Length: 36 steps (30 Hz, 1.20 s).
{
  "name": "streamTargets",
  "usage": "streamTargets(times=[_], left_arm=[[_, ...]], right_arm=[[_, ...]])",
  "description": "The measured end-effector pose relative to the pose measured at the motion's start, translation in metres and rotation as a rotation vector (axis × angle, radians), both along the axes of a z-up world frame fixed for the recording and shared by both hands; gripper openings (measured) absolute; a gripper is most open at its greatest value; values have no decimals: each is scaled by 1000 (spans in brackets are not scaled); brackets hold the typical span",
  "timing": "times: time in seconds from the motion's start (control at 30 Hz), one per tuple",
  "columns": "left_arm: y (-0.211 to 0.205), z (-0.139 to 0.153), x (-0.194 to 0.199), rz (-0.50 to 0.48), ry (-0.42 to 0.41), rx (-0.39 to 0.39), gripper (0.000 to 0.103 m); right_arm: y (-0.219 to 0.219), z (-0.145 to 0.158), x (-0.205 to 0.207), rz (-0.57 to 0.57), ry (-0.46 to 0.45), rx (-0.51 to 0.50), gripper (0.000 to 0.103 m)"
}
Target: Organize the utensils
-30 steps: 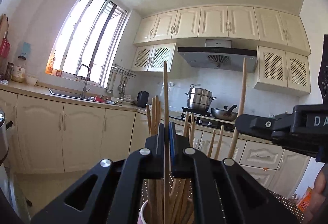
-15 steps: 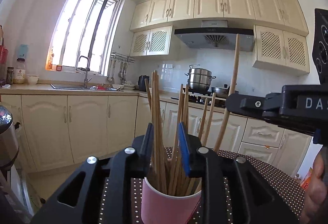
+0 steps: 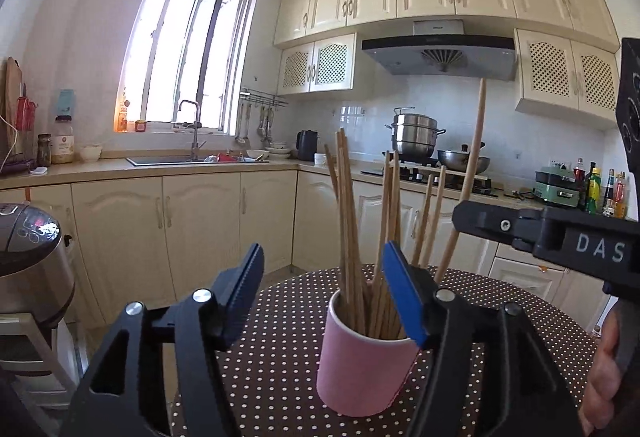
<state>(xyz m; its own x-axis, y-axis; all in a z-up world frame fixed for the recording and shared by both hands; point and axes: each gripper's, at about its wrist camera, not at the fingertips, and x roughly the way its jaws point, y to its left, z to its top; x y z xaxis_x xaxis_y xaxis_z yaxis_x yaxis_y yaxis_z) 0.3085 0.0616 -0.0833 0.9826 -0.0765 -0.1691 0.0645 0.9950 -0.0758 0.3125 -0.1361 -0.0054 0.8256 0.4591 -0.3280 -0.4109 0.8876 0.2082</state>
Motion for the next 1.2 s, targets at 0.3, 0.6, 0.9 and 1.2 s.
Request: streamTargets(times=[0.3,0.6,0.9,1.2], left_arm=[[18,-3,-2,54,99,15,63],[24,0,-7,39,137,-4,64],[17,22,-37,55,119,23,64],[9,52,-93,67,79,45,64]], right_arm=[[12,-13,-1,12,32,-30,6],[10,-11,-11,12,41,-15,8],[-3,7,-42,-15,5,30,45],[-12,29,-99,-99,-68,-52,52]])
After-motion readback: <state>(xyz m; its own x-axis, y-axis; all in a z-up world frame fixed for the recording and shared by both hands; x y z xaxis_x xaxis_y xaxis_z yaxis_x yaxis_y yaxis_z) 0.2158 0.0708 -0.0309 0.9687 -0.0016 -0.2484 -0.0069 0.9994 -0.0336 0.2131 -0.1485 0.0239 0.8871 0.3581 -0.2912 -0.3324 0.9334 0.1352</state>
